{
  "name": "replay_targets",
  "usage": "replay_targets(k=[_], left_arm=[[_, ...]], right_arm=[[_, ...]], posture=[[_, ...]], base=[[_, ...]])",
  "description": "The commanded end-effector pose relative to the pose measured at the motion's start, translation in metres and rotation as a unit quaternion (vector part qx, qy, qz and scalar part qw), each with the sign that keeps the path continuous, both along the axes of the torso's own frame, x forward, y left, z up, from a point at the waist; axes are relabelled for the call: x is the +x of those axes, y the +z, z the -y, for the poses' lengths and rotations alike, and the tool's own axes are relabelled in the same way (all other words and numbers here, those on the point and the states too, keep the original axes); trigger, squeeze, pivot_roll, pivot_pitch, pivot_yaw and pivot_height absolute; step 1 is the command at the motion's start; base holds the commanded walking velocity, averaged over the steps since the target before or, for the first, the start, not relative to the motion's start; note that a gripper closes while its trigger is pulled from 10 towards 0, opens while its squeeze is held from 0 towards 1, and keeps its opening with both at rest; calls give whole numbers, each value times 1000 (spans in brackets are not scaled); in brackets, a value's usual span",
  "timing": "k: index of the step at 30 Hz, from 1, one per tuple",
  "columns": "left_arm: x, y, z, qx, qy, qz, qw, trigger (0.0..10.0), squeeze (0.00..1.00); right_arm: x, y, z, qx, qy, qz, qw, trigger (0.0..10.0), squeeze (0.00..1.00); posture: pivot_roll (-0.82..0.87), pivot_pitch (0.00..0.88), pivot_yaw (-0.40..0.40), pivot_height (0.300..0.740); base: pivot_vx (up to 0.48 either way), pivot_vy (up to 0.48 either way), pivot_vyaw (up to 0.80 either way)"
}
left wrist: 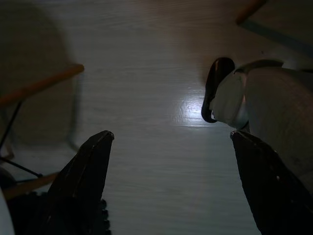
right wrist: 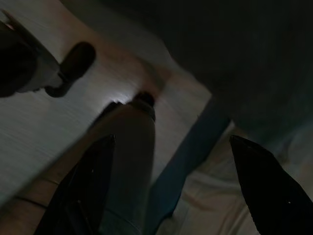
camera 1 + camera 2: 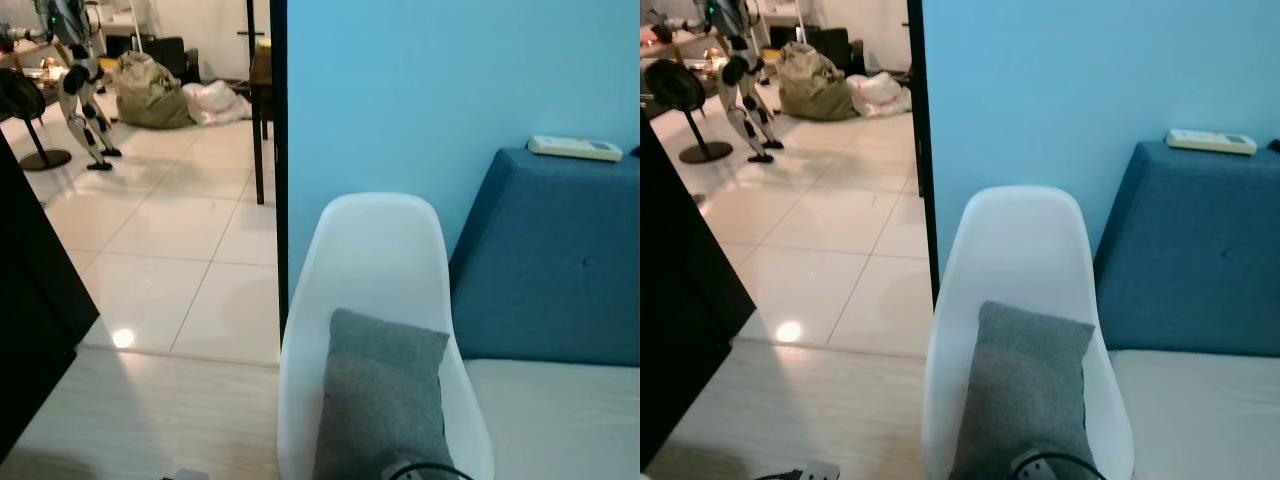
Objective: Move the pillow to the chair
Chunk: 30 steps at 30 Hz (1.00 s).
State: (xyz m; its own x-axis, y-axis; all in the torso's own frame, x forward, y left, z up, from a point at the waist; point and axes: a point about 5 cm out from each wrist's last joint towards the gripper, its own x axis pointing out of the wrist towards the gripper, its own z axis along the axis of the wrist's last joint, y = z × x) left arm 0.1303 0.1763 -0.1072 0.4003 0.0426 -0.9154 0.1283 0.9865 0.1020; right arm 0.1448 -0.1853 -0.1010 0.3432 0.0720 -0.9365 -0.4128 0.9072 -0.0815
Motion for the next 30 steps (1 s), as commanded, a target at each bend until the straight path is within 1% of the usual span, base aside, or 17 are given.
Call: replay_targets(k=[1,5,14,30], left_arm=[[-13,-5,4,-3,-13,-28,1000,10000,0],[-13,-5,5,0,-25,-31,999,10000,0],[-14,-5,5,2,-28,-31,999,10000,0],[-9,-4,6,2,-29,-27,999,10000,0]], right_arm=[[-3,-1,1,-5,3,-6,1000,10000,0],[-5,-2,2,-6,2,-9,1000,10000,0],[-6,-2,2,-9,3,-9,1000,10000,0],[-4,-2,-1,-5,2,-7,1000,10000,0]], posture=[[70,0,-56,740],[70,0,-56,740],[72,0,-56,740],[65,0,-53,740]], base=[[0,0,0],[-60,0,0],[-280,0,0],[-301,0,0]])
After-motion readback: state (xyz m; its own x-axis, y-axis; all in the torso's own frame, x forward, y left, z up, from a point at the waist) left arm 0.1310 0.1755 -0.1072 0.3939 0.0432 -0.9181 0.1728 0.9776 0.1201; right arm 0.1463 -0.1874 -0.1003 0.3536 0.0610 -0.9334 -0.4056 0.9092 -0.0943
